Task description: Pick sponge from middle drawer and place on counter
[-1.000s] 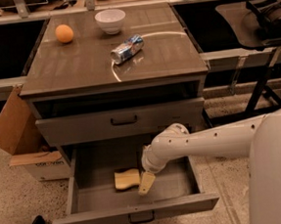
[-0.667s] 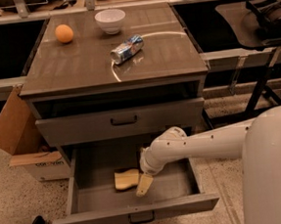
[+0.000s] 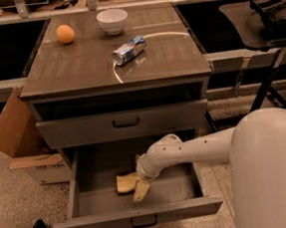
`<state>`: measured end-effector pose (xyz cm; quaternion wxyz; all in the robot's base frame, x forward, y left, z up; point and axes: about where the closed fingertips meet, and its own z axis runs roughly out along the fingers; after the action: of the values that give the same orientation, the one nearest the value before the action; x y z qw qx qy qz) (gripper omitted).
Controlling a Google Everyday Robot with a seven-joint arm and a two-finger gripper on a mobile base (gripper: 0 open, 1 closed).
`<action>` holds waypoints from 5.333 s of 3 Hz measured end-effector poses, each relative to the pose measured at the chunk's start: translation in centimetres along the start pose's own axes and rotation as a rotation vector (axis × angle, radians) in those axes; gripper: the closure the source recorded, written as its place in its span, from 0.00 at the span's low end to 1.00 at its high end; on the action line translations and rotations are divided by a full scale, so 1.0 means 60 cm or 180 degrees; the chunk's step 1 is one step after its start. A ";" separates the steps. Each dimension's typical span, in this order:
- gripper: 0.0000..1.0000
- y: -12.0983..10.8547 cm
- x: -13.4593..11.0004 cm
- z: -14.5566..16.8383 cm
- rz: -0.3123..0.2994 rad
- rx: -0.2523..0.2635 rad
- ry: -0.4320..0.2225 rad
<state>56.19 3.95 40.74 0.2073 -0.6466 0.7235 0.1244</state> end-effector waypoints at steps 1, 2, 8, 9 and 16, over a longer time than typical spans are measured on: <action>0.00 0.007 -0.013 0.050 -0.0099 -0.0144 0.0020; 0.02 0.009 -0.012 0.066 -0.0110 -0.0188 0.0052; 1.00 0.018 -0.016 0.029 -0.0214 -0.0109 -0.0189; 1.00 0.015 -0.022 -0.049 -0.0319 0.0094 -0.0450; 1.00 0.013 -0.193 -0.331 -0.1445 0.0652 -0.0551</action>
Offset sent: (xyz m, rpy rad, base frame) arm 0.0032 0.0288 -0.0326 -0.0198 0.0362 0.0653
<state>53.54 5.43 63.54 0.3554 -0.7550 0.5482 0.0557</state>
